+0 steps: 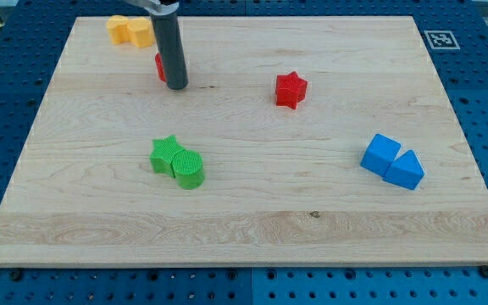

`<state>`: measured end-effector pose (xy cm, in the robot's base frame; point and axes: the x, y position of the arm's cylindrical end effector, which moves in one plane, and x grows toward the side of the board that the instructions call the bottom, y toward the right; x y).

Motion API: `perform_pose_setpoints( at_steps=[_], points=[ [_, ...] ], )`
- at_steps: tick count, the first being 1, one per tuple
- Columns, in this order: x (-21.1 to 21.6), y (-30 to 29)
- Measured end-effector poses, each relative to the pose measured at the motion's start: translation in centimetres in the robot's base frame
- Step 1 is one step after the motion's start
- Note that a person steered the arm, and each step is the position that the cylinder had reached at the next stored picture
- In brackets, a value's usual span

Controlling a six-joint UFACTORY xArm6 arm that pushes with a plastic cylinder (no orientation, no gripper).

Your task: Slide the red circle towards the bottom left side of the yellow hexagon

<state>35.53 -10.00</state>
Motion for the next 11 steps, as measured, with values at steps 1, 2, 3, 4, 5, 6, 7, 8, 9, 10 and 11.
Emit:
perform_pose_setpoints(
  at_steps=[1,2,3,4,5,6,7,8,9,10,11],
  points=[
    [-0.3,0.5],
    [-2.4,-1.4],
    [-4.2,-4.0],
    [-4.4,-5.5],
    [-4.4,-6.0],
    [-4.4,-6.4],
    [-4.4,-4.4],
    [-4.9,-3.2],
    [-6.7,-5.1],
    [-7.2,-6.1],
    [-7.2,-6.2]
  ],
)
